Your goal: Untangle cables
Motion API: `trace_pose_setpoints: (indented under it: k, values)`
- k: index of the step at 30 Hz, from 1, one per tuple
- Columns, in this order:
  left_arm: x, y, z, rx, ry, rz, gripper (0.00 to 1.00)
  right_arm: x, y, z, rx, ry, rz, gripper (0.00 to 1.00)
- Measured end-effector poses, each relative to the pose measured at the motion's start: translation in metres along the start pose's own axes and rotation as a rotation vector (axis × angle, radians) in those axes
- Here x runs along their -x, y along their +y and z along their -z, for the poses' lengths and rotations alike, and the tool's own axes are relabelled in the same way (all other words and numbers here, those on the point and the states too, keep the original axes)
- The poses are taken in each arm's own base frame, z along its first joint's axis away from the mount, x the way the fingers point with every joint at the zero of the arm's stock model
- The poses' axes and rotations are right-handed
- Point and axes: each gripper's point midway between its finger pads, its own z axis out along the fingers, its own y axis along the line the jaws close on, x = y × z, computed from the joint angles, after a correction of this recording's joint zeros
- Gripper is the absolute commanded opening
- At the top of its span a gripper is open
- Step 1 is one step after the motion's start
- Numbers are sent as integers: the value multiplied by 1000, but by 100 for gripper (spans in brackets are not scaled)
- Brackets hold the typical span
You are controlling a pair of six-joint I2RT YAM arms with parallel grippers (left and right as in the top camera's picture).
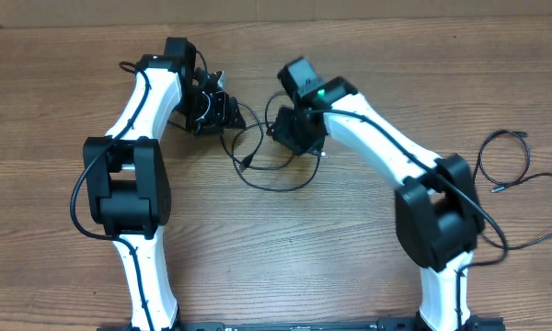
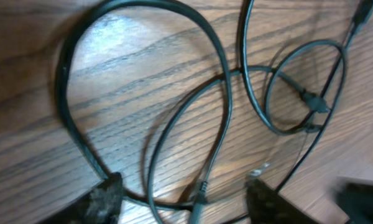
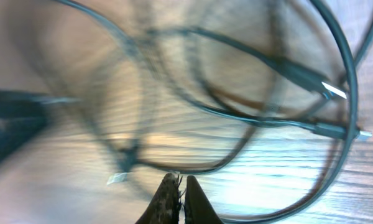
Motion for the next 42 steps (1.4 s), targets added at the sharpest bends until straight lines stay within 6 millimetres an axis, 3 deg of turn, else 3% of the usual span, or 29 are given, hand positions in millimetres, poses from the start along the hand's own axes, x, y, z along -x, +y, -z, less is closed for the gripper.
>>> trace_pose_setpoints:
  k: [4,8,9,12,13,15,18,26,30,33,37,42]
  values:
    - [0,-2,0,-7,1,2,74,20,32,59,115,-113,47,4]
    - [0,-2,0,-10,1,2,75,37,49,125,214,-237,66,4]
    - [0,-2,0,-10,1,2,76,41,50,143,234,-270,66,19]
    - [0,-2,0,-10,1,1,77,40,44,161,231,-290,61,66]
    - [0,-2,0,-10,1,2,78,39,42,162,225,-288,57,73]
    - [0,-2,0,-10,1,2,78,37,37,159,206,-278,53,83]
    - [0,-2,0,-10,1,2,79,31,25,144,149,-240,38,80]
    - [0,-1,0,-5,0,2,79,6,-17,83,-32,-163,-63,44]
    - [0,-1,0,-5,0,2,80,6,-26,59,-51,-182,-88,26]
    - [0,-1,0,-2,0,2,80,12,-30,47,-46,-222,-98,28]
    - [0,-1,0,-2,0,2,80,15,-39,32,-59,-261,-106,41]
    - [0,-1,0,-2,0,2,80,27,-40,9,-50,-307,-91,40]
